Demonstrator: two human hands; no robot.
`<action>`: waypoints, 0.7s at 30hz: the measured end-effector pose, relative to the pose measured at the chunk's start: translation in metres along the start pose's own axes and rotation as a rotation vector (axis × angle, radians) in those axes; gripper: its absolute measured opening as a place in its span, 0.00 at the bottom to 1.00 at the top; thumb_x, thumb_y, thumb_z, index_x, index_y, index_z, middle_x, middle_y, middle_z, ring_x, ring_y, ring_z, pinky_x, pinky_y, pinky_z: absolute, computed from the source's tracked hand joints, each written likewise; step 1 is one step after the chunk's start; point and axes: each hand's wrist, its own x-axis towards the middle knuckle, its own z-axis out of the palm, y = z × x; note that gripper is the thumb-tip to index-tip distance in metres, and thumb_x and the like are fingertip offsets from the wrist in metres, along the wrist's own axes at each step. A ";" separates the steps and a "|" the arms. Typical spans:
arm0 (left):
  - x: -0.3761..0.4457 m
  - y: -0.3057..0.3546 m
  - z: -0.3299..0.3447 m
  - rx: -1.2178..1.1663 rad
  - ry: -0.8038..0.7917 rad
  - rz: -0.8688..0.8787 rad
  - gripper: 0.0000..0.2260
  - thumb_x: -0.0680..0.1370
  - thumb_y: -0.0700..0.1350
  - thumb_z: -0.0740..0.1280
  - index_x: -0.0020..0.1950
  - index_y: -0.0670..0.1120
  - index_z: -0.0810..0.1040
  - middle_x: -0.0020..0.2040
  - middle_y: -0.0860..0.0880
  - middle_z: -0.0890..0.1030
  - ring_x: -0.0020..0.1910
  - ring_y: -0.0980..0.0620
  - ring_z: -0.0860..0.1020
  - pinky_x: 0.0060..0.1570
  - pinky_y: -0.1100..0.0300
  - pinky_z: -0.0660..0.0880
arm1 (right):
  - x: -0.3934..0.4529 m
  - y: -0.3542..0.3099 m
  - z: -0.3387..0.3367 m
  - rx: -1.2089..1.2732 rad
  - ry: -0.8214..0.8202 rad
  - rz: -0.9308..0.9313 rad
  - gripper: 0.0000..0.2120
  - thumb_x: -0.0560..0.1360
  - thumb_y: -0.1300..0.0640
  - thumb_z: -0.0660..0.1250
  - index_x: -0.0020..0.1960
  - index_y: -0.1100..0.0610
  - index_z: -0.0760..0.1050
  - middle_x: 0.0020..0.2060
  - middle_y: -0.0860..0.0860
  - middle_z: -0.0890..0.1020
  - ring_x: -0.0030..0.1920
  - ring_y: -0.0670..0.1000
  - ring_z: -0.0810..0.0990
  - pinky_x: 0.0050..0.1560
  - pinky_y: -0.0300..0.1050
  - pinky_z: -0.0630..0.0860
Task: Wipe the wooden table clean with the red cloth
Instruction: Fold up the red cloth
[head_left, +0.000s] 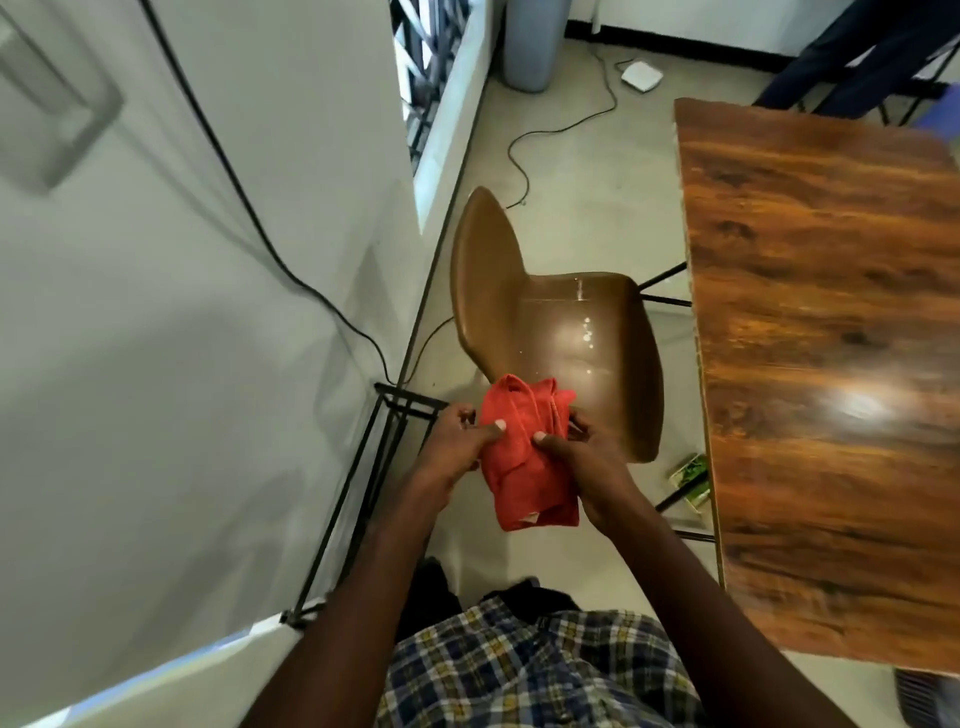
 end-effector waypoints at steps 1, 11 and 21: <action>0.002 -0.008 -0.002 0.043 0.055 0.006 0.29 0.74 0.60 0.75 0.69 0.46 0.77 0.58 0.44 0.83 0.51 0.48 0.83 0.53 0.48 0.81 | 0.000 0.004 0.006 -0.083 0.024 -0.049 0.20 0.77 0.66 0.74 0.66 0.52 0.80 0.58 0.54 0.87 0.55 0.55 0.87 0.59 0.56 0.83; -0.003 -0.052 0.015 -0.540 0.090 -0.185 0.12 0.83 0.51 0.69 0.65 0.48 0.80 0.55 0.43 0.86 0.48 0.48 0.85 0.44 0.52 0.83 | 0.023 0.036 0.036 -0.975 -0.501 -0.521 0.24 0.71 0.58 0.73 0.68 0.51 0.81 0.59 0.46 0.80 0.55 0.45 0.81 0.53 0.49 0.81; 0.001 -0.168 0.023 -1.174 0.306 -0.236 0.11 0.85 0.41 0.62 0.64 0.41 0.79 0.57 0.40 0.87 0.54 0.43 0.86 0.58 0.41 0.80 | 0.112 0.078 0.021 -0.887 -0.863 0.179 0.26 0.76 0.53 0.78 0.70 0.51 0.73 0.61 0.51 0.82 0.56 0.46 0.83 0.46 0.33 0.79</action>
